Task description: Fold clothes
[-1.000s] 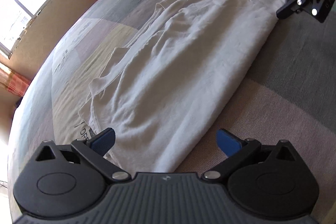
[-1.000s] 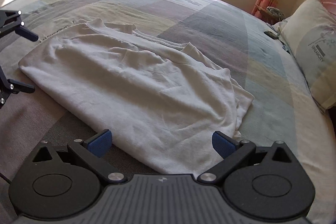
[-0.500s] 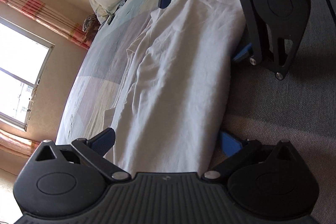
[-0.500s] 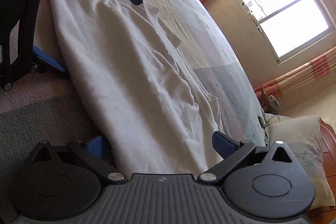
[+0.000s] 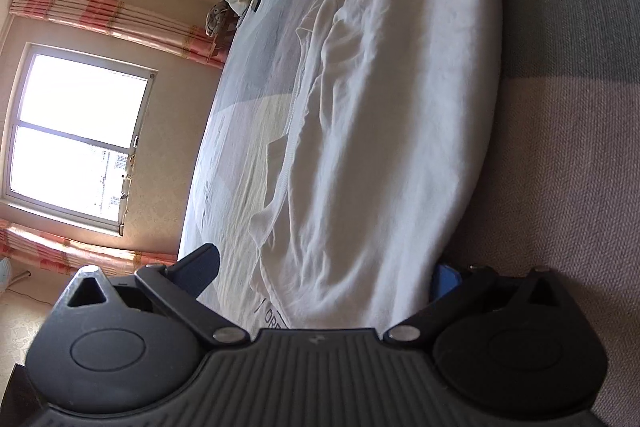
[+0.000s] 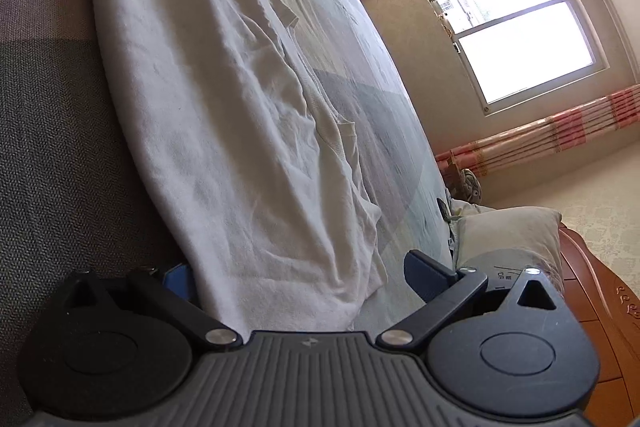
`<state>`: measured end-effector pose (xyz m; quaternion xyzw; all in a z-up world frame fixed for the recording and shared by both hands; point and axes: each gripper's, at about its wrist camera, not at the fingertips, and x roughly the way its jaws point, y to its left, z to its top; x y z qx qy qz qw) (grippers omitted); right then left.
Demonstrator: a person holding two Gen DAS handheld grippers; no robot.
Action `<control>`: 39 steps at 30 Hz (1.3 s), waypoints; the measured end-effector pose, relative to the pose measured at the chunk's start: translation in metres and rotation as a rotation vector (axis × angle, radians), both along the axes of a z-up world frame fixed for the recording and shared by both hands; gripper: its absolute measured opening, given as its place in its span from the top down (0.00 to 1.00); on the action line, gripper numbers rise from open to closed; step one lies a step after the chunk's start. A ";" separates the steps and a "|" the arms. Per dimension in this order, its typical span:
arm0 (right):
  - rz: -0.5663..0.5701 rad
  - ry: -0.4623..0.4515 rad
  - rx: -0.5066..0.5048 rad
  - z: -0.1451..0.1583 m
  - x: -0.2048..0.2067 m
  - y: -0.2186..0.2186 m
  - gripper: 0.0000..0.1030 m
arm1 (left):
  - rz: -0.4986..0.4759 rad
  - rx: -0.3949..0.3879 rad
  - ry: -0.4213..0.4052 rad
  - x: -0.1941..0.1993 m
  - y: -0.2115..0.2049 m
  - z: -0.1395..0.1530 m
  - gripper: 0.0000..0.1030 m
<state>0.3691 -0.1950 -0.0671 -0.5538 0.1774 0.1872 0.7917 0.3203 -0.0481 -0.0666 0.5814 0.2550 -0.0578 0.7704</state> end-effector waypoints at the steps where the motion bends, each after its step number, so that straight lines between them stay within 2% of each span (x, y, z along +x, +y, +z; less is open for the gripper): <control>1: 0.015 -0.003 0.004 0.000 0.001 0.006 0.00 | -0.015 -0.006 -0.005 0.003 -0.006 0.000 0.01; 5: 0.063 0.023 0.074 0.004 0.006 0.033 0.00 | -0.069 -0.007 -0.002 0.013 -0.019 -0.003 0.01; 7: 0.072 0.023 0.069 0.003 0.009 0.037 0.00 | -0.072 -0.018 0.008 0.017 -0.012 -0.001 0.00; 9: 0.056 0.035 0.081 0.007 0.014 0.030 0.00 | -0.047 0.009 0.009 0.020 0.001 -0.003 0.00; 12: 0.001 0.029 0.054 0.006 0.019 0.012 0.00 | -0.016 0.011 0.025 0.022 0.019 -0.002 0.00; 16: -0.015 0.042 0.040 0.005 0.026 0.001 0.00 | -0.057 0.046 0.042 0.027 0.013 -0.006 0.01; 19: 0.030 -0.004 -0.034 -0.003 0.021 0.018 0.00 | -0.105 0.095 0.049 0.031 0.005 -0.009 0.01; 22: 0.090 -0.060 -0.095 -0.011 0.014 0.034 0.00 | -0.101 0.101 0.036 0.029 0.002 -0.012 0.01; 25: 0.097 -0.048 -0.093 -0.011 0.011 0.033 0.04 | -0.102 0.079 0.025 0.021 0.001 -0.015 0.15; 26: 0.088 -0.034 -0.076 -0.011 0.010 0.032 0.06 | -0.098 0.067 0.030 0.019 0.002 -0.015 0.23; 28: 0.071 -0.017 -0.047 -0.010 0.011 0.030 0.08 | -0.083 0.047 0.034 0.016 0.002 -0.016 0.28; 31: 0.075 -0.003 -0.066 -0.010 0.012 0.034 0.13 | -0.080 0.051 0.038 0.014 0.000 -0.017 0.33; 33: 0.090 0.002 -0.099 -0.014 0.008 0.038 0.22 | -0.071 0.056 0.039 0.012 -0.001 -0.017 0.34; 35: 0.110 0.002 -0.131 -0.020 0.001 0.041 0.42 | -0.066 0.066 0.041 0.009 -0.002 -0.018 0.36; 36: 0.120 0.001 -0.147 -0.024 -0.003 0.043 0.48 | -0.065 0.074 0.042 0.009 -0.003 -0.019 0.36; 37: 0.131 -0.001 -0.163 -0.028 -0.006 0.044 0.57 | -0.067 0.085 0.043 0.009 -0.004 -0.019 0.36; 39: 0.156 -0.017 -0.199 -0.031 -0.010 0.045 0.61 | -0.072 0.109 0.045 0.009 -0.006 -0.020 0.34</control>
